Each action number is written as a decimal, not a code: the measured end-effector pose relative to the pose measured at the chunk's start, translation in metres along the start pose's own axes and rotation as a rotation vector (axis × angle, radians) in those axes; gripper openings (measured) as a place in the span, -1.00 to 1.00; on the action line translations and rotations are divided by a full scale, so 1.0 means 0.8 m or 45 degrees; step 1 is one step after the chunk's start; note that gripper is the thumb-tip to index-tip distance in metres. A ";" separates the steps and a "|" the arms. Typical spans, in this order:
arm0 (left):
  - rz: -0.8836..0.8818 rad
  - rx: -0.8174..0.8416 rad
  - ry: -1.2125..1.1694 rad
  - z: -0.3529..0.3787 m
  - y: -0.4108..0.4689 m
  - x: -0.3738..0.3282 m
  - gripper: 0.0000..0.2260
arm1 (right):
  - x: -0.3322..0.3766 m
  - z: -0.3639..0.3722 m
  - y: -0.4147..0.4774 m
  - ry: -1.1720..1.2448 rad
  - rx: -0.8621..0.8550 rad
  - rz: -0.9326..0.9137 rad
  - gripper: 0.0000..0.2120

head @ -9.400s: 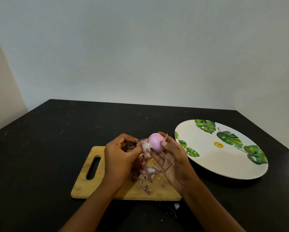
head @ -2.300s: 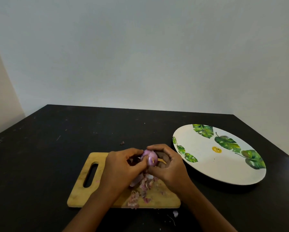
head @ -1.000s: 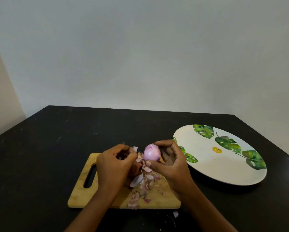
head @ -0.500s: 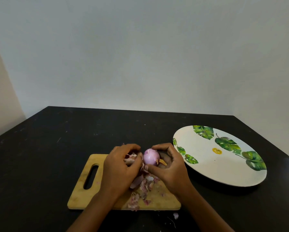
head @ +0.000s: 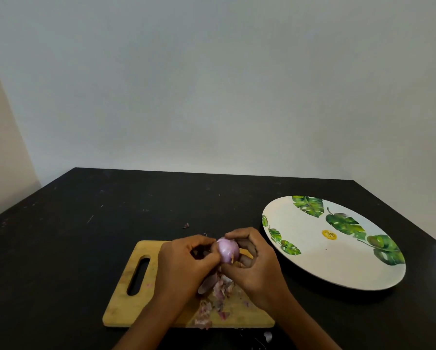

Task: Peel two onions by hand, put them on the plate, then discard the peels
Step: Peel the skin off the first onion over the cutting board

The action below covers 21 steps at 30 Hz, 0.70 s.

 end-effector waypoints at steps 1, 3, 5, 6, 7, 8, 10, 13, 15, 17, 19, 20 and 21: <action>-0.009 -0.013 0.030 0.000 0.000 0.002 -0.89 | 0.001 0.001 0.000 -0.023 -0.009 -0.005 -0.59; -0.020 -0.040 0.066 -0.001 0.000 0.003 -0.81 | 0.000 0.002 0.000 -0.064 -0.015 -0.005 -0.58; -0.043 -0.069 0.076 -0.002 0.000 0.009 -0.70 | -0.002 0.003 0.000 -0.079 -0.006 0.000 -0.57; -0.060 -0.084 0.062 -0.003 0.000 0.012 -0.69 | -0.002 0.004 0.000 -0.082 -0.006 0.003 -0.57; -0.087 -0.101 0.038 -0.004 0.001 0.015 -0.69 | -0.001 0.004 -0.001 -0.076 -0.005 0.009 -0.56; -0.126 -0.118 0.000 -0.006 0.001 0.017 -0.70 | -0.001 0.005 -0.001 -0.061 -0.003 0.017 -0.56; -0.221 -0.134 -0.106 -0.006 0.001 0.024 -0.76 | -0.001 0.006 -0.001 -0.017 0.006 0.035 -0.54; -0.341 -0.166 -0.284 -0.006 0.000 0.031 -0.85 | -0.002 0.005 -0.001 0.076 0.017 0.063 -0.55; -0.353 -0.183 -0.311 -0.007 0.001 0.031 -0.86 | 0.000 0.006 0.000 0.151 0.026 0.085 -0.55; -0.357 -0.192 -0.292 -0.009 0.001 0.033 -0.85 | 0.002 0.005 0.001 0.220 0.017 0.099 -0.53; -0.375 -0.203 -0.275 -0.010 0.000 0.038 -0.83 | 0.004 0.003 0.001 0.286 -0.001 0.106 -0.50; -0.383 -0.203 -0.268 -0.010 0.000 0.039 -0.82 | 0.005 0.002 0.001 0.310 -0.001 0.114 -0.48; -0.384 -0.198 -0.262 -0.009 0.000 0.040 -0.81 | 0.006 0.002 0.000 0.323 0.005 0.124 -0.48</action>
Point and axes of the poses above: each hand's wrist, its own y-axis towards the middle knuckle, its own z-axis out of the palm, x = y × z, the point moved 8 cm from there along y, towards the middle knuckle, and after that the axes turned 2 degrees about y, right-handed, at the moved point
